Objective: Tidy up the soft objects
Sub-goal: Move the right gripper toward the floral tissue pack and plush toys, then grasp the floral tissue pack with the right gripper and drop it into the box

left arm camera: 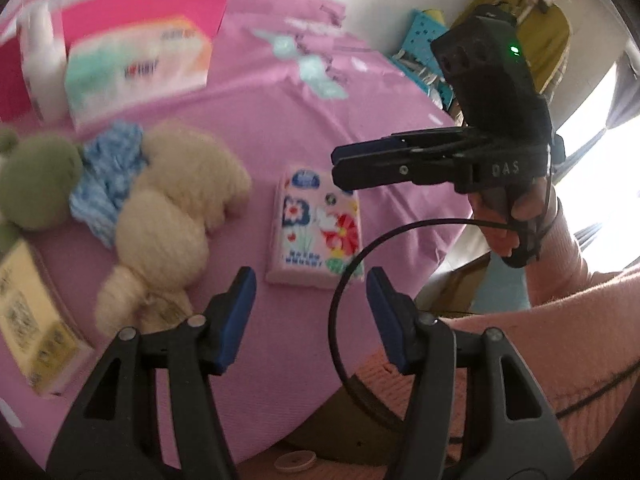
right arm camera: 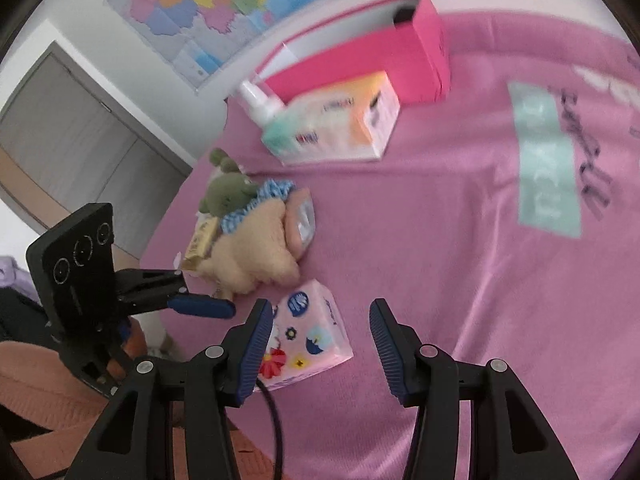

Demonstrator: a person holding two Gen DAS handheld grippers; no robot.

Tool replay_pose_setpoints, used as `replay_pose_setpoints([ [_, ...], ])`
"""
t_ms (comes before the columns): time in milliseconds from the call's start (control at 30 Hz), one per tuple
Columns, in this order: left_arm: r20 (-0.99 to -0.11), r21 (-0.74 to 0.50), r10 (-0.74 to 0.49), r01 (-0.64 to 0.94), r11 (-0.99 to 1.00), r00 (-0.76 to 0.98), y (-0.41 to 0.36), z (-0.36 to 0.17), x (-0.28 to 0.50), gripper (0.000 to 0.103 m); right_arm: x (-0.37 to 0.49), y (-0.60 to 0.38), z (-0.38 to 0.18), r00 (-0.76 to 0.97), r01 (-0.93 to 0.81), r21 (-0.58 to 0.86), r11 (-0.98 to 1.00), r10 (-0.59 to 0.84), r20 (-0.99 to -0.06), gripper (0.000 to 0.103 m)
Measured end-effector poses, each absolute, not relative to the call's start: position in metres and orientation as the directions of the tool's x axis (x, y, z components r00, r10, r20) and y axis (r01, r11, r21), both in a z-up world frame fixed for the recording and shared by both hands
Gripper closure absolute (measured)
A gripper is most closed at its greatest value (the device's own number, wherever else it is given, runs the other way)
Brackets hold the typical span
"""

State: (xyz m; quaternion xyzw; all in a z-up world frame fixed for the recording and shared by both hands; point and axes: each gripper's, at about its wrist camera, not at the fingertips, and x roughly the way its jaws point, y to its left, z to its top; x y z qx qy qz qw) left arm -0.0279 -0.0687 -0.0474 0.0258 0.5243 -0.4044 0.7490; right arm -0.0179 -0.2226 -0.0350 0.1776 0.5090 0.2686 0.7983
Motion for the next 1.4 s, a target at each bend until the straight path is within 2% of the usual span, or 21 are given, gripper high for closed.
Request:
replay_pose_setpoints([
  [67, -0.818, -0.404, -0.568, 0.614, 0.678, 0.088, -0.070, -0.055, -0.027, 0.052, -0.018, -0.219, -0.043, 0.321, -0.252, 0.566, 0.785, 0.620, -0.716, 0.051],
  [233, -0.813, -0.435, -0.579, 0.603, 0.669, 0.055, -0.070, -0.057, -0.029, 0.056, -0.021, -0.219, -0.049, 0.322, -0.248, 0.587, 0.770, 0.638, -0.700, 0.052],
  [300, -0.811, -0.450, -0.583, 0.594, 0.667, 0.041, -0.073, -0.059, -0.029, 0.058, -0.021, -0.219, -0.052, 0.322, -0.249, 0.592, 0.767, 0.642, -0.696, 0.056],
  [333, -0.808, -0.461, -0.588, 0.589, 0.663, 0.030, -0.074, -0.060, -0.028, 0.063, -0.022, -0.219, -0.054, 0.319, -0.248, 0.591, 0.767, 0.641, -0.698, 0.059],
  [367, -0.807, -0.466, -0.590, 0.586, 0.663, 0.024, -0.076, -0.060, -0.027, 0.069, -0.022, -0.217, -0.055, 0.317, -0.248, 0.591, 0.768, 0.640, -0.700, 0.066],
  [600, -0.790, -0.458, -0.609, 0.585, 0.669, 0.078, -0.080, -0.043, -0.015, 0.069, -0.025, -0.216, -0.046, 0.350, -0.249, 0.581, 0.775, 0.631, -0.692, 0.070],
  [867, -0.767, -0.356, -0.600, 0.627, 0.692, 0.226, -0.079, 0.002, 0.011, 0.069, -0.010, -0.223, -0.006, 0.469, -0.271, 0.548, 0.791, 0.606, -0.643, 0.070],
  [1167, -0.737, -0.222, -0.534, 0.598, 0.770, 0.414, -0.079, 0.051, 0.077, 0.069, 0.052, -0.225, 0.036, 0.579, -0.294, 0.530, 0.796, 0.589, -0.564, 0.070],
  [1400, -0.733, -0.182, -0.479, 0.539, 0.823, 0.483, -0.080, 0.071, 0.138, 0.069, 0.111, -0.225, 0.053, 0.617, -0.283, 0.541, 0.792, 0.582, -0.530, 0.070],
])
